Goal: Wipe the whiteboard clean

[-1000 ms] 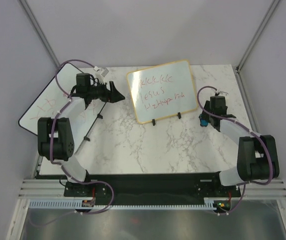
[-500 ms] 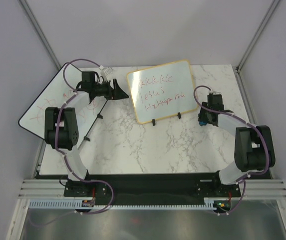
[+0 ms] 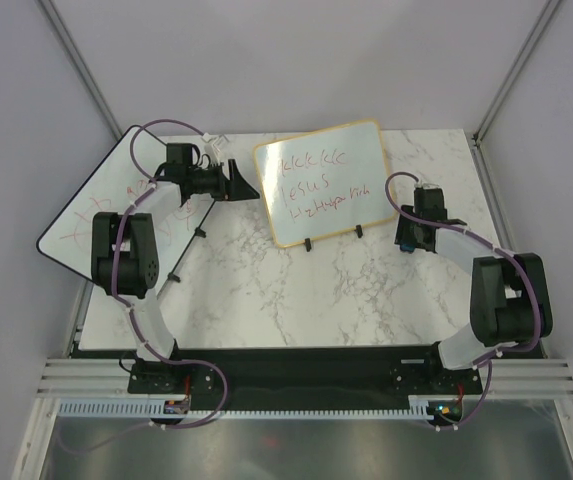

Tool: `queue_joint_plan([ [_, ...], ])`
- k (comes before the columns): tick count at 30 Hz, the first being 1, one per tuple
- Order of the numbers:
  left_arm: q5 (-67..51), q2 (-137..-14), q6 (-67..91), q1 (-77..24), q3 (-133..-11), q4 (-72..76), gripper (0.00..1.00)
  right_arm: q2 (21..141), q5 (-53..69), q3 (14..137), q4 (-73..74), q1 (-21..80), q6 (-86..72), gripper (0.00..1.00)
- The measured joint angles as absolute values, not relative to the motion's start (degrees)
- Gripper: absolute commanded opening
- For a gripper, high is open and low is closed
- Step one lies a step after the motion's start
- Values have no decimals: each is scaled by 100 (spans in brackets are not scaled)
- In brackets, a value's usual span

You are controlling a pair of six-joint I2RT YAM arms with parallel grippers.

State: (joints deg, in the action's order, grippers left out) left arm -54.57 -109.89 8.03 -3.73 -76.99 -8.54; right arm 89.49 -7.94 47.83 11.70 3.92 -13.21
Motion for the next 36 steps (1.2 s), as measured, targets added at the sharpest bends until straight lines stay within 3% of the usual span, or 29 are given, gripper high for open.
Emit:
queue_joint_plan([
  [10, -5461, -10989, 766, -373, -7741, -895, 86, 9083, -1007, 4978, 1157, 403, -1212, 51],
  [15, -5461, -10989, 687, -373, -7745, -932, 86, 9275, -1063, 5190, 1138, 403, -1179, 55],
  [23, -5461, -10989, 633, -373, -7769, -989, 86, 9513, -1063, 5245, 1144, 403, -1175, 51],
  [26, -5461, -10989, 626, -373, -7787, -1020, 86, 9548, -1081, 5245, 1144, 403, -1170, 41],
  [33, -5483, -10989, 611, -373, -7802, -1046, 85, 9539, -1146, 5247, 1114, 403, -1170, 0],
  [36, -5572, -10991, 611, -375, -7806, -1046, 85, 9518, -1162, 5247, 1116, 403, -1157, 0],
])
